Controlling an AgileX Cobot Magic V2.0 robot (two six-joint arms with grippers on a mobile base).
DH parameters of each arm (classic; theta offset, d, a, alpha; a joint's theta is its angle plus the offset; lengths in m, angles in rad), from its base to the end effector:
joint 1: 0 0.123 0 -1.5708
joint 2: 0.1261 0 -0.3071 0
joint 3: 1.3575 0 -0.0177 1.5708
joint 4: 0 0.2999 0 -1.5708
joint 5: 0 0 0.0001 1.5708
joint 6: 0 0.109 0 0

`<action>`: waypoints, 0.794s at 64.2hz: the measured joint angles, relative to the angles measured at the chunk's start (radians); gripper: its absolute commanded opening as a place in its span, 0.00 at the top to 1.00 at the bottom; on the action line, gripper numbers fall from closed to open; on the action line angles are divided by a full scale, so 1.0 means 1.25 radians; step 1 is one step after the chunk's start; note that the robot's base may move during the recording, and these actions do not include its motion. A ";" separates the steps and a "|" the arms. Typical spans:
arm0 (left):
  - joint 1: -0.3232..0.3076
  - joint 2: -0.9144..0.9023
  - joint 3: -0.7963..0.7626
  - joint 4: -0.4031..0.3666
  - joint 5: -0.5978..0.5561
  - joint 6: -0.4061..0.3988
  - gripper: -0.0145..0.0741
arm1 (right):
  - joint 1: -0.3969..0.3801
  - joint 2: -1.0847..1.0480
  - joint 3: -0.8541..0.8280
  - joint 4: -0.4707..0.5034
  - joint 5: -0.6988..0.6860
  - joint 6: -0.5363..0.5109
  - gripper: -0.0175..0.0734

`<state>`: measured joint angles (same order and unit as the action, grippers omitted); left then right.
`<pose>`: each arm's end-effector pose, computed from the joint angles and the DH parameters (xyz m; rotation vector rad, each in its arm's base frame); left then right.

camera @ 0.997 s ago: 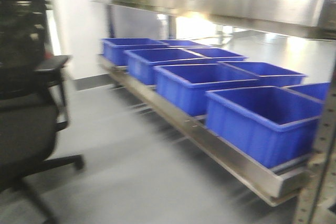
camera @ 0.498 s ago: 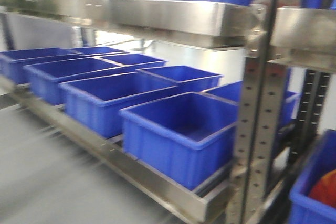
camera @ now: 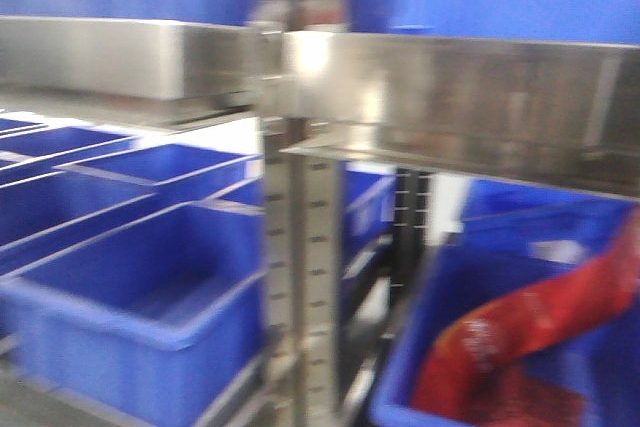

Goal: Grab PVC pipe and place in blue bin
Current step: 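Drive the base up to the shelf of blue bins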

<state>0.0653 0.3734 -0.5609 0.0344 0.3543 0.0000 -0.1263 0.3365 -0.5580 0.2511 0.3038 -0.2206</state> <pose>0.1226 0.0093 0.3597 -0.0364 1.6505 0.0842 0.1143 -0.0063 0.3694 0.0547 1.5561 -0.0264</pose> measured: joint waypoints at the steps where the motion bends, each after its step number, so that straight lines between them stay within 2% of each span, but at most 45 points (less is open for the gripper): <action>1: 0.000 0.000 0.000 0.000 0.000 0.000 0.96 | 0.000 0.000 0.000 0.000 0.000 0.000 0.99; 51: 0.000 0.000 0.000 0.000 0.000 0.000 0.96 | 0.000 0.000 0.000 0.000 0.000 0.000 0.99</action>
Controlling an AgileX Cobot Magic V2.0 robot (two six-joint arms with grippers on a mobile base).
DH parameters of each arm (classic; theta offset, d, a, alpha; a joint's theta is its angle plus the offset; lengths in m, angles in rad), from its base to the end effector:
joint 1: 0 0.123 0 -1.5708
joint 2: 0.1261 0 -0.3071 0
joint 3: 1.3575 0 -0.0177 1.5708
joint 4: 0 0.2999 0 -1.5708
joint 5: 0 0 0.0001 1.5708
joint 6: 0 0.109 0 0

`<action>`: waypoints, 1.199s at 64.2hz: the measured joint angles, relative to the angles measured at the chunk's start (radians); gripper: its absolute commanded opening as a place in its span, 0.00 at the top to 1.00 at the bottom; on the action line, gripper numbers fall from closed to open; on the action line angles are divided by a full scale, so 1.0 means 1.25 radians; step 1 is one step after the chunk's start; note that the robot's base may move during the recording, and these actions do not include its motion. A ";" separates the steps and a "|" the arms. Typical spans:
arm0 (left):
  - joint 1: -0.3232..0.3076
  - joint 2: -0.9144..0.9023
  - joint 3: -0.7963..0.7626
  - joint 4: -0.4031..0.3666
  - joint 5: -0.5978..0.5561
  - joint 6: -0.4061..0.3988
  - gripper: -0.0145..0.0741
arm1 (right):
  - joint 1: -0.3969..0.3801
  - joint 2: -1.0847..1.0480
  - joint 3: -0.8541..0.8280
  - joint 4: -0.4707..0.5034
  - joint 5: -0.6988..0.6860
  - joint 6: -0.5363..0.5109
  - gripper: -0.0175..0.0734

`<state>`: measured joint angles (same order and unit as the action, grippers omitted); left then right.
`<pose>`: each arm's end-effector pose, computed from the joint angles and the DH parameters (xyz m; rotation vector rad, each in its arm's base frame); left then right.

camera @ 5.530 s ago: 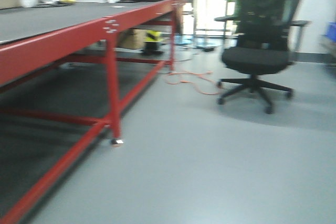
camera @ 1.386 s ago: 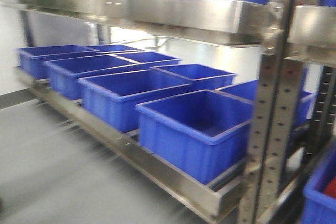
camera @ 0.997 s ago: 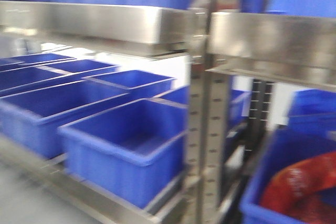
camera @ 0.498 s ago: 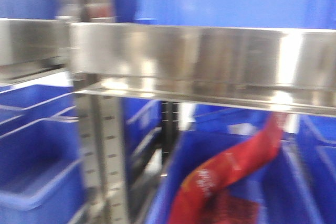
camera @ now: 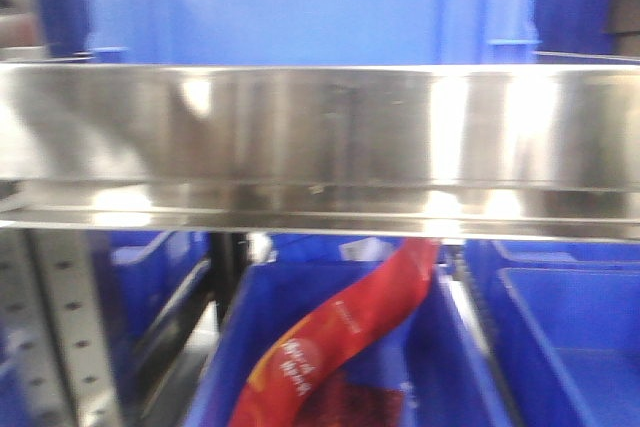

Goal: Grab PVC pipe and place in blue bin

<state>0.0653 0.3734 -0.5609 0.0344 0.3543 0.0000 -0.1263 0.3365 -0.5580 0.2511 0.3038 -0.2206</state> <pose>0.1226 0.0093 0.3597 -0.0364 1.6505 0.0842 0.1143 -0.0063 0.3694 0.0547 1.5561 -0.0264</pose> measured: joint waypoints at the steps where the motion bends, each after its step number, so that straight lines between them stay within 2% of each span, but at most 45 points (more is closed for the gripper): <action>1: 0.000 0.000 0.000 0.000 0.000 0.000 0.96 | 0.000 0.000 0.000 0.000 0.000 0.000 0.99; 77: 0.000 0.000 0.000 0.000 0.000 0.000 0.96 | 0.000 0.000 0.000 0.000 0.000 0.000 0.99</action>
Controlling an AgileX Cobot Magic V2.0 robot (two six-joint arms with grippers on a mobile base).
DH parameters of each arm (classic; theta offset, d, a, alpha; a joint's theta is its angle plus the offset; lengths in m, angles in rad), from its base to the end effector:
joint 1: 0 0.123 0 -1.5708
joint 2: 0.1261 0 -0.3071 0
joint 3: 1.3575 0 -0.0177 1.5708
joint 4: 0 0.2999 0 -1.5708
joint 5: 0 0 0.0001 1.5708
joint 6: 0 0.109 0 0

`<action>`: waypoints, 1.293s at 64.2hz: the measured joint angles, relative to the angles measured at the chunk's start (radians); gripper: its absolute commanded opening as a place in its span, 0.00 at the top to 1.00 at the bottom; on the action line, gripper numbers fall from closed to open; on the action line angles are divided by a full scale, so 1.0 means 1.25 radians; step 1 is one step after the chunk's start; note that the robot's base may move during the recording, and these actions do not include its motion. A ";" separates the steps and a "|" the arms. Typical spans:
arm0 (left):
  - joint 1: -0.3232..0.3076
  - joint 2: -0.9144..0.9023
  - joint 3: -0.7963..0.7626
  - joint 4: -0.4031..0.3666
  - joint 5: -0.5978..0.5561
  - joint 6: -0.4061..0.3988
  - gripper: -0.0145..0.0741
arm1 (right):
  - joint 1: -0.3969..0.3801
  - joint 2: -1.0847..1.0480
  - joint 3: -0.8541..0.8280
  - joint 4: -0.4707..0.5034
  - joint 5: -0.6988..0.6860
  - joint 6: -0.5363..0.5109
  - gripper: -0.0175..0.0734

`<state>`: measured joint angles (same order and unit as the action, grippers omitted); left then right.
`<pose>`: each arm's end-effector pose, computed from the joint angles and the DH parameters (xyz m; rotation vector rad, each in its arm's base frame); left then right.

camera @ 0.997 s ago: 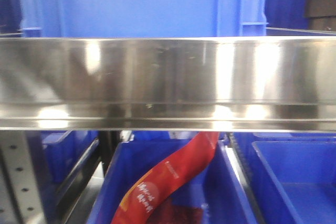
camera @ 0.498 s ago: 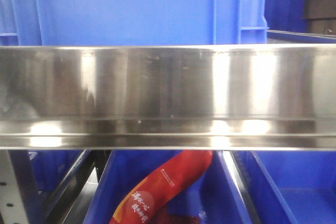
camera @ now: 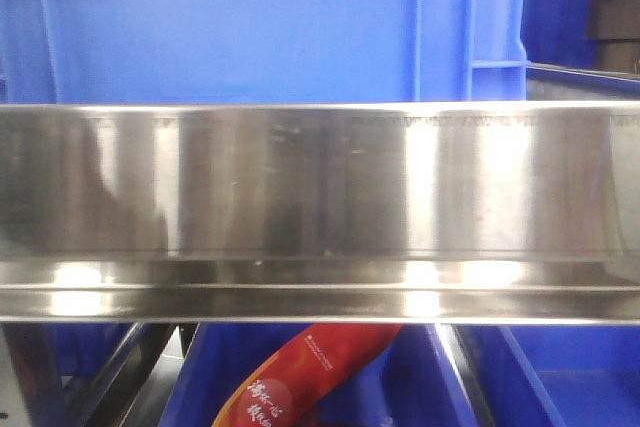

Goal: Grab PVC pipe and place in blue bin

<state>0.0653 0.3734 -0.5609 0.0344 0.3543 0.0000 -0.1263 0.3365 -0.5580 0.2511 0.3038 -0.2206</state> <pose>0.1226 0.0093 0.3597 -0.0364 1.6505 0.0842 0.1143 -0.0063 0.3694 0.0547 1.5561 -0.0264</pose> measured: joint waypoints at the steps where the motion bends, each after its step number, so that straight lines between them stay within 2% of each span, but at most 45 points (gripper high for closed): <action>1: 0.000 0.000 0.000 0.000 0.000 0.000 0.96 | 0.000 0.000 0.000 0.000 0.000 0.000 0.99; 83: 0.000 0.000 0.000 0.000 0.000 0.000 0.96 | 0.000 0.000 0.000 0.000 0.000 0.000 0.99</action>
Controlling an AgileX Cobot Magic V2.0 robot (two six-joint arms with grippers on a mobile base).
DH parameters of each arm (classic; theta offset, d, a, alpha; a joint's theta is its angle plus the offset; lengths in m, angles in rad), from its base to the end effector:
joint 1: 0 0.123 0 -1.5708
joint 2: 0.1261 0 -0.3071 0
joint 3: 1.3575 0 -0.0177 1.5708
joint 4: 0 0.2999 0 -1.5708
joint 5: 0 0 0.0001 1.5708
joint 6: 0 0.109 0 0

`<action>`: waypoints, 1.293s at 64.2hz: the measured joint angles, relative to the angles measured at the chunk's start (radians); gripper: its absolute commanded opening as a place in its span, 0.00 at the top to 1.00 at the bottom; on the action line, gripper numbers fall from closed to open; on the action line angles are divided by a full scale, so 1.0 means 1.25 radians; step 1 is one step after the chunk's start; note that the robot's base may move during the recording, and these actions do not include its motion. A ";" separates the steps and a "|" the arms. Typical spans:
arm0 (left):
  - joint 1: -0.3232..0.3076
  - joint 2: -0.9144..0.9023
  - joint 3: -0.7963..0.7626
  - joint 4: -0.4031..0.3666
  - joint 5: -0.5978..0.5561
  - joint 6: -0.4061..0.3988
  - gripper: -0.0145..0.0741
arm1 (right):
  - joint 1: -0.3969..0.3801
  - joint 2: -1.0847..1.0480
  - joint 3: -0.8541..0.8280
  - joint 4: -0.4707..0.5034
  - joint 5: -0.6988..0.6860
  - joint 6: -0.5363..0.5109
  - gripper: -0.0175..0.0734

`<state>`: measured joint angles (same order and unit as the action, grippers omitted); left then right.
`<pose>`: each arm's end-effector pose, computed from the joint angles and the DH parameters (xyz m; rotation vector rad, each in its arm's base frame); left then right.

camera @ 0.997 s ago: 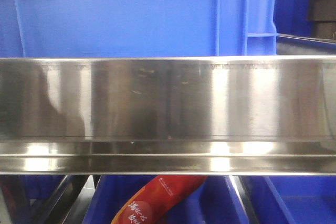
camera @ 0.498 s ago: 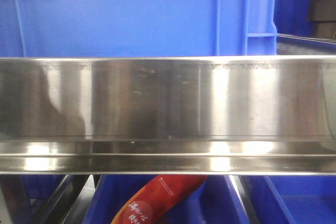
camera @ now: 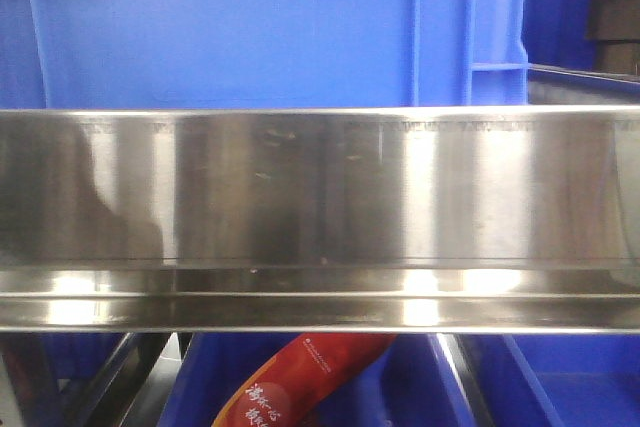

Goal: Grab PVC pipe and place in blue bin

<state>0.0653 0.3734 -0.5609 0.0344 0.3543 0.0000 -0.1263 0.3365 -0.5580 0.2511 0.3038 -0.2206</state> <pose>0.1226 0.0093 0.3597 -0.0364 1.6505 0.0842 0.1143 -0.0063 0.3694 0.0547 1.5561 -0.0264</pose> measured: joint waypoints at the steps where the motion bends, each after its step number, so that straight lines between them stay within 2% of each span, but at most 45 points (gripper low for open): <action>1: 0.000 0.000 0.000 0.000 0.000 0.000 0.96 | 0.000 0.000 0.000 0.000 0.000 0.000 0.99; 50: 0.000 0.000 0.000 0.000 -0.023 0.000 0.96 | 0.000 0.000 0.000 0.000 0.000 0.000 0.99; 62: 0.000 0.000 0.000 0.000 -0.073 0.000 0.96 | 0.000 0.000 0.000 0.000 0.000 0.000 0.99; 83: 0.000 0.000 0.000 0.000 -0.109 0.000 0.96 | 0.000 0.000 0.000 0.000 0.000 0.000 0.99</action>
<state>0.0653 0.3734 -0.5609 0.0344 0.2182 0.0000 -0.1263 0.3365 -0.5580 0.2511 0.3038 -0.2206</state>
